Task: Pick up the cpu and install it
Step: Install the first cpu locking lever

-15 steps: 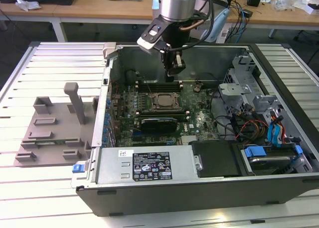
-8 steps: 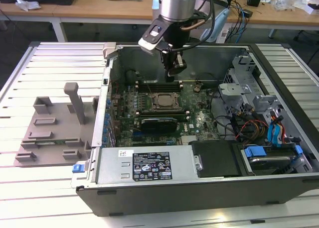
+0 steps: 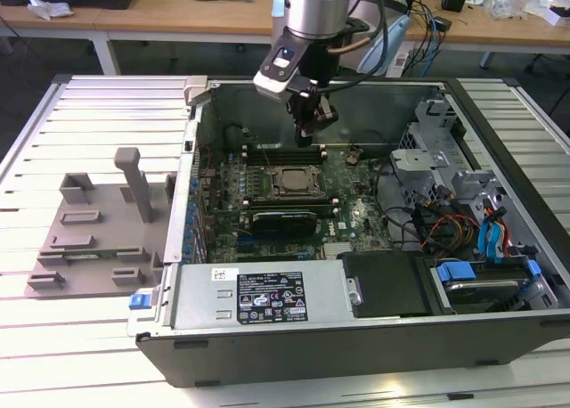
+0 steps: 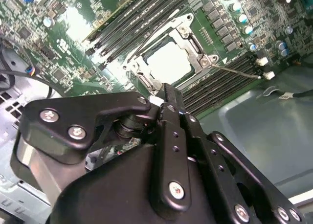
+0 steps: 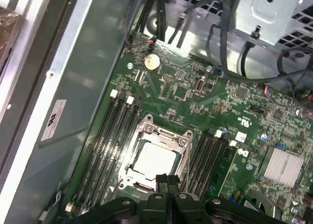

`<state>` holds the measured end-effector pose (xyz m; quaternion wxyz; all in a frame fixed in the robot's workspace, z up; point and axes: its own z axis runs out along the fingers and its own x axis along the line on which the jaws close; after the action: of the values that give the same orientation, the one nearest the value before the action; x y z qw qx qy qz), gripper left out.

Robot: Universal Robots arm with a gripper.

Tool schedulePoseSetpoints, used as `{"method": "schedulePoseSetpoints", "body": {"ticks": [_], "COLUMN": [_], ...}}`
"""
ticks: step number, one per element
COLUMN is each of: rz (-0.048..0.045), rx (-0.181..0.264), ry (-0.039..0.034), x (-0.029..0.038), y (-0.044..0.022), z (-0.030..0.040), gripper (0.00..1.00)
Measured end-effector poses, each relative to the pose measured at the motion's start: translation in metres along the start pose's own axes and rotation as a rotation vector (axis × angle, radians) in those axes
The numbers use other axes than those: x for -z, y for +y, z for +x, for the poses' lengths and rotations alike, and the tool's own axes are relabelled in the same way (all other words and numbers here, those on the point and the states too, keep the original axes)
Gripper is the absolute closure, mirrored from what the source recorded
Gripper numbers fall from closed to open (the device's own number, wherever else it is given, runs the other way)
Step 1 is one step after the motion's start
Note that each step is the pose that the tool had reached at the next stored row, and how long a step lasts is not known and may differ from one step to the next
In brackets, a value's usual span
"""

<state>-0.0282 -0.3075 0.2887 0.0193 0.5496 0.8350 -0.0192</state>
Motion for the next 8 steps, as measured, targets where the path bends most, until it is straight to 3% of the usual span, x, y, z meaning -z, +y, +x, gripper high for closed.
{"method": "schedulePoseSetpoints", "body": {"ticks": [8], "rz": [-0.0115], "rx": [0.215], "ry": [-0.0023], "x": [0.0000], "y": [0.0000], "z": [0.0000], "gripper": [0.89]}}
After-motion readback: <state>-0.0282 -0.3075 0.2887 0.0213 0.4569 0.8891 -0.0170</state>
